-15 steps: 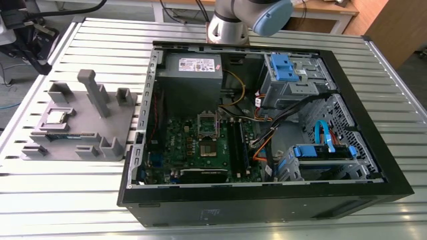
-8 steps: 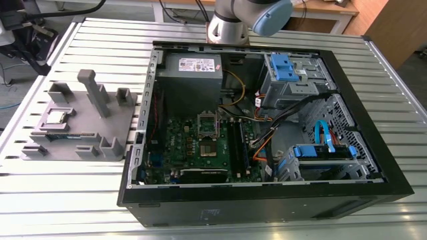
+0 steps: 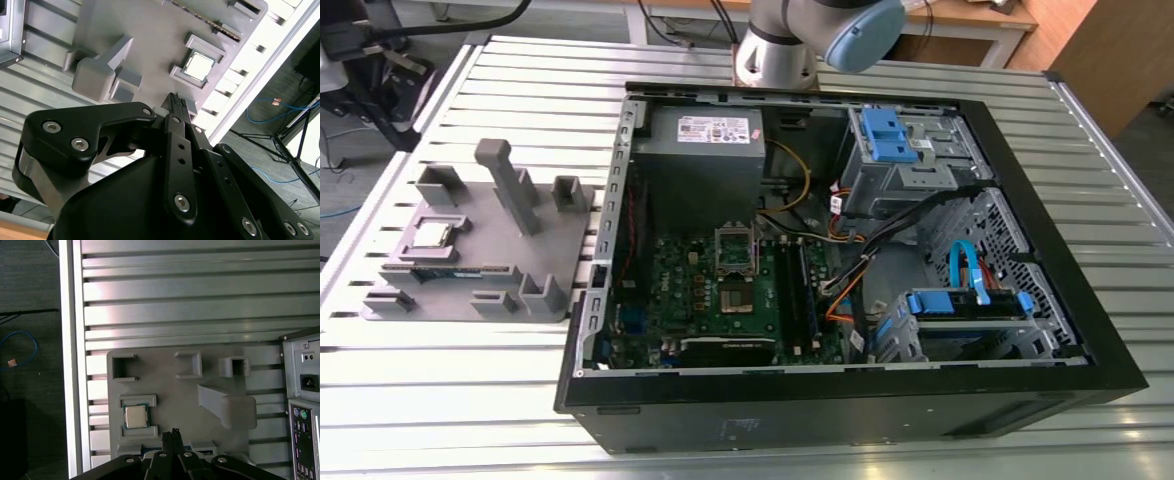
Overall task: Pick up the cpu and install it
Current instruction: 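Reach for the cpu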
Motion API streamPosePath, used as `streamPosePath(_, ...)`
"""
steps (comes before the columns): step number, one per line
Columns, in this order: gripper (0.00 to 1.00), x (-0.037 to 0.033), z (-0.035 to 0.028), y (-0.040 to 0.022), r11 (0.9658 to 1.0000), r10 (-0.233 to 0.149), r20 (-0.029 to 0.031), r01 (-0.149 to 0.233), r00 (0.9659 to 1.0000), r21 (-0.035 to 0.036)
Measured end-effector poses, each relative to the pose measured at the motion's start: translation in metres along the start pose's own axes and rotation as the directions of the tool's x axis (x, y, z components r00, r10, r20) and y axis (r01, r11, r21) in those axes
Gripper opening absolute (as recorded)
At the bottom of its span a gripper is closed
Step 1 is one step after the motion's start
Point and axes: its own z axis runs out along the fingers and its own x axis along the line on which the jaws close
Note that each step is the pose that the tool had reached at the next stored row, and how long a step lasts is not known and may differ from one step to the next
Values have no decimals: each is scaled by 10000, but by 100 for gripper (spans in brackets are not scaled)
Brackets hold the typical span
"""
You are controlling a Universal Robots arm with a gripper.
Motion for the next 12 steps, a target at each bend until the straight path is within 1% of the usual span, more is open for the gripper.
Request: streamPosePath(12, 11, 40, 20, -4, 10000, -1, -1, 1, 10000, 0)
